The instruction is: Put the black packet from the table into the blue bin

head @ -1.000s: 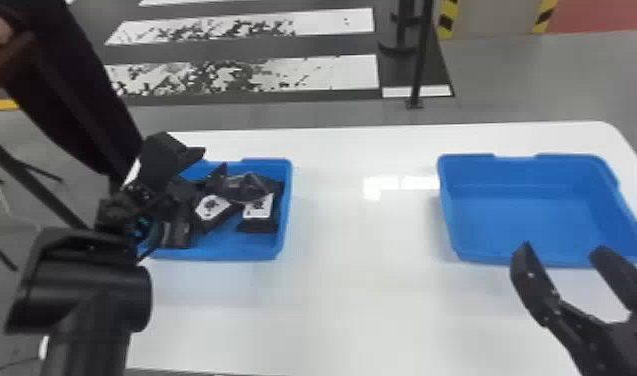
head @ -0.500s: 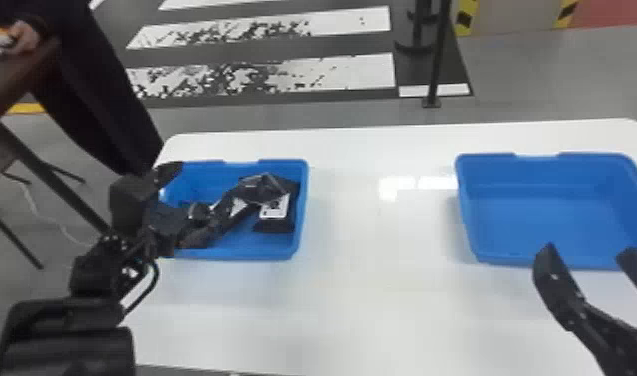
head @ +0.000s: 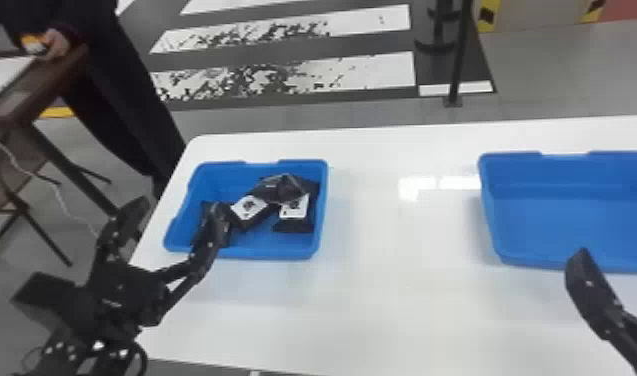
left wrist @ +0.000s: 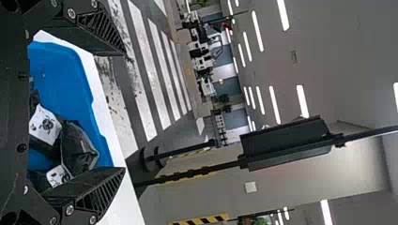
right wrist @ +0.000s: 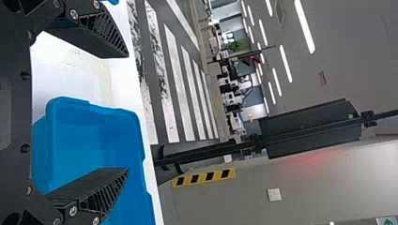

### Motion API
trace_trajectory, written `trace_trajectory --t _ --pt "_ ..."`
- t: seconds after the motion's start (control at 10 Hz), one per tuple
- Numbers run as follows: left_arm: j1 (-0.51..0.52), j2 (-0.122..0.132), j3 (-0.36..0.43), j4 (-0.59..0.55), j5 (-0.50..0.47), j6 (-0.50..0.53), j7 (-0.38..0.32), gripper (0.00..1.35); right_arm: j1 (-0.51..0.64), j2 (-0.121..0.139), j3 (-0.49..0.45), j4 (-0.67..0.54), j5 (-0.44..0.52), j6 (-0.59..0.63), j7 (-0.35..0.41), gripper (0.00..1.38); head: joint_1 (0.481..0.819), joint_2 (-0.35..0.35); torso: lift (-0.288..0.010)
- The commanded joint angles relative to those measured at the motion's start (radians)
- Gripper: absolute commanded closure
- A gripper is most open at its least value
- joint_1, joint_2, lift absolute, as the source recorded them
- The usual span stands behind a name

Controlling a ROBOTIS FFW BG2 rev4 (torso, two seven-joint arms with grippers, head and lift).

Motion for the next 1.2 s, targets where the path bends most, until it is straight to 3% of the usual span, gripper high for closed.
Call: trace_trajectory --t 0.0,0.3,1.1 --pt "0.071 -0.003 -0.029 -0.016 0.079 -0.061 0.021 0.16 0.006 0.000 -0.001 -0.004 0.000 0.000 0.000 0.15 0.695 0.210 -0.110" --pt "0.135 0.001 -0.065 -0.018 0.166 -0.093 0.094 0.16 0.008 0.000 -0.003 -0.006 -0.002 0.000 0.000 0.15 0.695 0.197 -0.110" --pt "0.140 0.020 -0.083 -0.018 0.192 -0.123 0.105 0.16 0.006 0.003 -0.003 -0.009 0.004 0.000 0.000 0.15 0.695 0.189 -0.110"
